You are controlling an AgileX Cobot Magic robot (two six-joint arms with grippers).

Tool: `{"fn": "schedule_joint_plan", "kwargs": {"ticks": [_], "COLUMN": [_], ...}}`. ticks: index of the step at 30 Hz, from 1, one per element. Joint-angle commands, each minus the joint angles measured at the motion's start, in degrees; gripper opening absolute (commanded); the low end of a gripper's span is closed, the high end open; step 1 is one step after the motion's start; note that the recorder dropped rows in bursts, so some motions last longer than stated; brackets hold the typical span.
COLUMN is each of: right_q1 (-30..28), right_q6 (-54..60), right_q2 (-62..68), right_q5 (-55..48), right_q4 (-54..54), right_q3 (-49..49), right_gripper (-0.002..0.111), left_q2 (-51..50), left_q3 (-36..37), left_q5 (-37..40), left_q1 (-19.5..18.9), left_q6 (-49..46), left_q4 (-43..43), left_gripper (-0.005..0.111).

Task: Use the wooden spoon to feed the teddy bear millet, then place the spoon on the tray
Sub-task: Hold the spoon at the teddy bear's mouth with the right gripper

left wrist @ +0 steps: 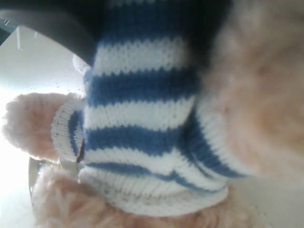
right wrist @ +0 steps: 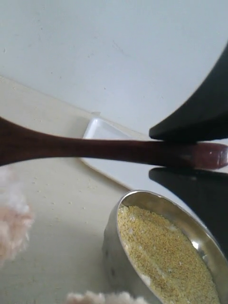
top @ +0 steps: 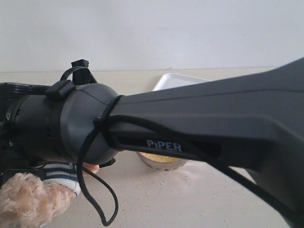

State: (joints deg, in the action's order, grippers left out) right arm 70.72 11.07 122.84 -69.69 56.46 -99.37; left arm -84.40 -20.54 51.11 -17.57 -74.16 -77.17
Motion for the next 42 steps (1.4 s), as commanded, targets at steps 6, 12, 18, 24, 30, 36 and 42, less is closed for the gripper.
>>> {"fn": "schedule_joint_plan", "kwargs": {"ticks": [6, 12, 18, 24, 30, 36, 42], "right_q1": [0.1, 0.6, 0.0, 0.0, -0.1, -2.3, -6.9], "right_q6": [-1.4, -1.4, -1.5, -2.6, -3.4, -3.4, -2.0], "right_q2": [-2.1, -3.0, -2.9, -3.0, -3.7, -6.5, -9.7], "right_q5": [-0.3, -0.3, -0.3, -0.3, -0.3, -0.3, -0.3], "right_q4": [2.6, 2.6, 3.0, 2.4, 2.7, 1.1, -4.7], "right_q3": [0.1, 0.1, 0.1, 0.1, 0.1, 0.1, 0.1], "right_gripper": [0.000, 0.000, 0.000, 0.000, 0.000, 0.000, 0.000], "left_q2": [0.7, 0.7, 0.7, 0.7, 0.7, 0.7, 0.7], "left_q3": [0.3, 0.3, 0.3, 0.3, 0.3, 0.3, 0.3], "left_q5": [0.9, 0.9, 0.9, 0.9, 0.9, 0.9, 0.9], "left_q1": [-0.2, -0.2, -0.2, -0.2, -0.2, -0.2, -0.2], "left_q6": [-0.5, -0.5, -0.5, -0.5, -0.5, -0.5, -0.5], "left_q4": [-0.5, -0.5, -0.5, -0.5, -0.5, -0.5, -0.5], "left_gripper": [0.005, 0.005, 0.005, 0.005, 0.005, 0.005, 0.005]}}
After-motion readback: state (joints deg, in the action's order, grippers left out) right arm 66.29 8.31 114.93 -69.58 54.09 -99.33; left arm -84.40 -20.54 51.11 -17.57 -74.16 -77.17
